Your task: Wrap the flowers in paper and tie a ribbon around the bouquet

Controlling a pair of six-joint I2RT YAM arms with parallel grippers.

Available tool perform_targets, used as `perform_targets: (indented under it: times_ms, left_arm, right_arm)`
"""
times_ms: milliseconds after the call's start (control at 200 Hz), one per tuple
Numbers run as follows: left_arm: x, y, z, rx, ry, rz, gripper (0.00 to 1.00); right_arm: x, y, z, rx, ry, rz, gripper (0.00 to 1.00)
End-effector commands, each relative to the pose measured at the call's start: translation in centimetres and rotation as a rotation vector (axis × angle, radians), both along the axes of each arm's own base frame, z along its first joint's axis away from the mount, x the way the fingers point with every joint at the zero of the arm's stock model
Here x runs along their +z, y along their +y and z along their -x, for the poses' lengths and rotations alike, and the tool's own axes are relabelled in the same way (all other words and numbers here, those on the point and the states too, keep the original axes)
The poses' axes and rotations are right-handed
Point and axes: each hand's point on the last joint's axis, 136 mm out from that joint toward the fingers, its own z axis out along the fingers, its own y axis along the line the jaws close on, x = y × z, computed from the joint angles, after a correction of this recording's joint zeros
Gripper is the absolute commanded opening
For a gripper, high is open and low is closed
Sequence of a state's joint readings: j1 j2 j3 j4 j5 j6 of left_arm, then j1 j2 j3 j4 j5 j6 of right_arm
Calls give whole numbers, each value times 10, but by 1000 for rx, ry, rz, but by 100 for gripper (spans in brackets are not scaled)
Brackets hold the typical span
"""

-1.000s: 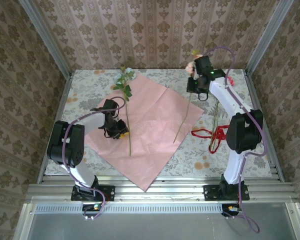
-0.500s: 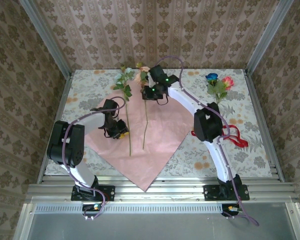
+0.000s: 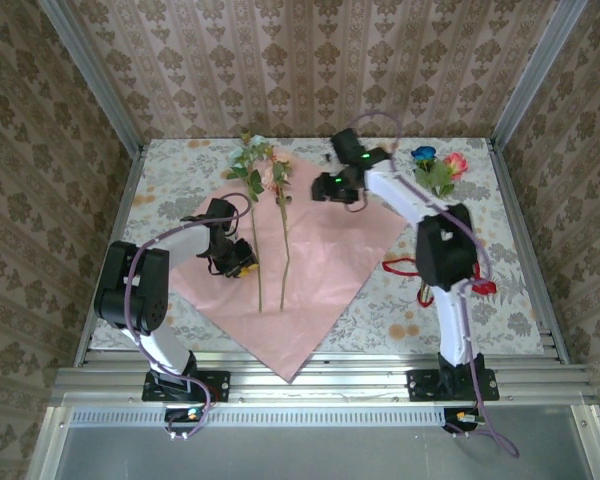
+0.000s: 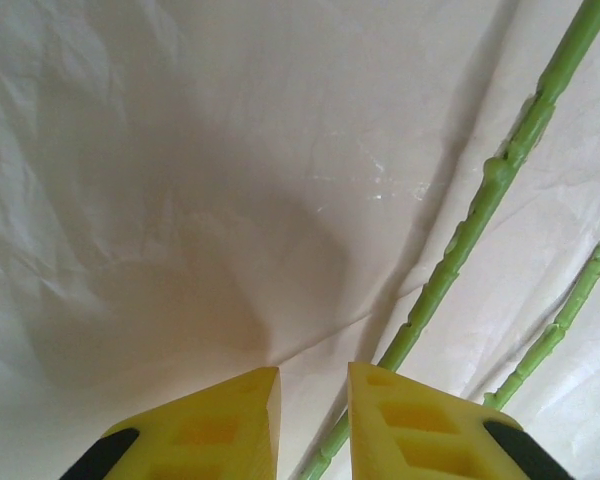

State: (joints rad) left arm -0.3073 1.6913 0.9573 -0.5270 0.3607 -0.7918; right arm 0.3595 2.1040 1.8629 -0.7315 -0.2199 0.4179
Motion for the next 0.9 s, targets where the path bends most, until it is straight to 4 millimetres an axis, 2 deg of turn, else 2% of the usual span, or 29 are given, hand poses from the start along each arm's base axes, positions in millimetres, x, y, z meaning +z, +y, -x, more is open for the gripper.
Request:
perform_targets:
  times_ms: [0, 70, 175, 235, 310, 460, 570, 705, 895]
  left_arm:
    - [4, 0, 1, 0, 0, 4, 23]
    - [4, 0, 1, 3, 1, 8, 23]
    - [4, 0, 2, 3, 2, 9, 23]
    - [4, 0, 3, 5, 3, 9, 23]
    - [3, 1, 3, 9, 4, 11, 23]
    - [3, 0, 2, 17, 4, 15, 23]
    - [3, 0, 2, 22, 3, 13, 23]
    - [4, 1, 1, 26, 0, 11, 23]
    - [3, 1, 2, 29, 4, 11, 23]
  right_arm:
    - [26, -109, -5, -198, -59, 59, 50]
    - [15, -162, 6, -284, -14, 86, 47]
    - [-2, -224, 20, -392, 71, 149, 45]
    - [-12, -247, 26, -434, 110, 172, 44]
    - [-26, -266, 31, -462, 148, 206, 43]
    - [-51, -282, 36, -470, 207, 255, 42]
    - [-65, -286, 41, -457, 240, 276, 30]
    - [-71, -290, 52, -464, 248, 278, 21]
    - [-87, -284, 67, -425, 282, 267, 25]
